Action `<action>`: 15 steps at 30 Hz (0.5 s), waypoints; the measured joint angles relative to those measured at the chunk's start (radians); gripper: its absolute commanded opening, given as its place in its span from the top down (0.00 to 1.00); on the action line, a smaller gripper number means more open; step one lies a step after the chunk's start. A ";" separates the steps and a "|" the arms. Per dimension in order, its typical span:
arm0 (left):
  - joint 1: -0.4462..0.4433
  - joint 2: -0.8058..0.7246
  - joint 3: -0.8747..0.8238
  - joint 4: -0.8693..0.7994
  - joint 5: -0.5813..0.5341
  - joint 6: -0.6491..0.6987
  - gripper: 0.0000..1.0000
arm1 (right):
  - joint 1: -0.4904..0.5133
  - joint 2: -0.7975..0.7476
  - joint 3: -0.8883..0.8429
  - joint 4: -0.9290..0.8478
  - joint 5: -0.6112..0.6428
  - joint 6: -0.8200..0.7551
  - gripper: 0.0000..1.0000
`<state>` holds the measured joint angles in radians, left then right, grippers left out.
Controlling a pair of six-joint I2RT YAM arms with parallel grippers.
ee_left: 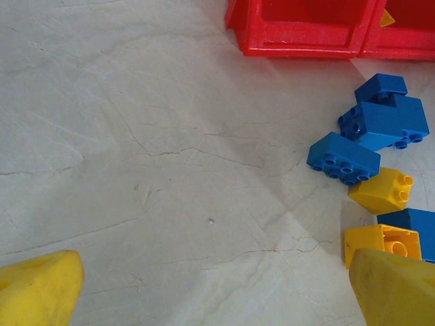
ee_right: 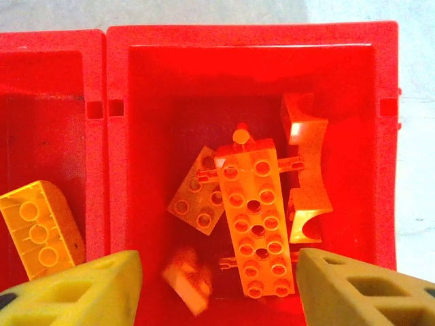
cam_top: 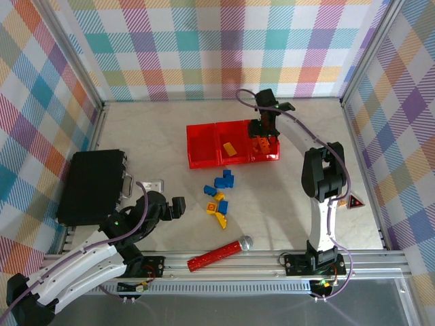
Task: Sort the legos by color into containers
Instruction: Place the lego in the container.
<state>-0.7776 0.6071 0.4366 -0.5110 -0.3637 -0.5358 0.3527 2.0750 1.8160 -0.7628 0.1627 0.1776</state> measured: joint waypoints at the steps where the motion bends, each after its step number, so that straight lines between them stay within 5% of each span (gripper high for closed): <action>1: 0.000 0.005 0.000 0.000 0.005 0.000 0.00 | 0.000 0.000 0.000 -0.001 -0.003 0.001 0.35; 7: -0.001 0.085 0.012 0.026 0.056 -0.003 0.00 | 0.000 -0.038 -0.042 -0.003 -0.040 0.016 0.32; 15: -0.096 0.206 0.040 0.069 0.074 -0.045 0.00 | 0.000 -0.410 -0.388 0.045 -0.156 0.092 0.30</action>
<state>-0.8738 0.8127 0.4767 -0.4416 -0.2893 -0.5804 0.3527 1.6653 1.4284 -0.7177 0.0063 0.2691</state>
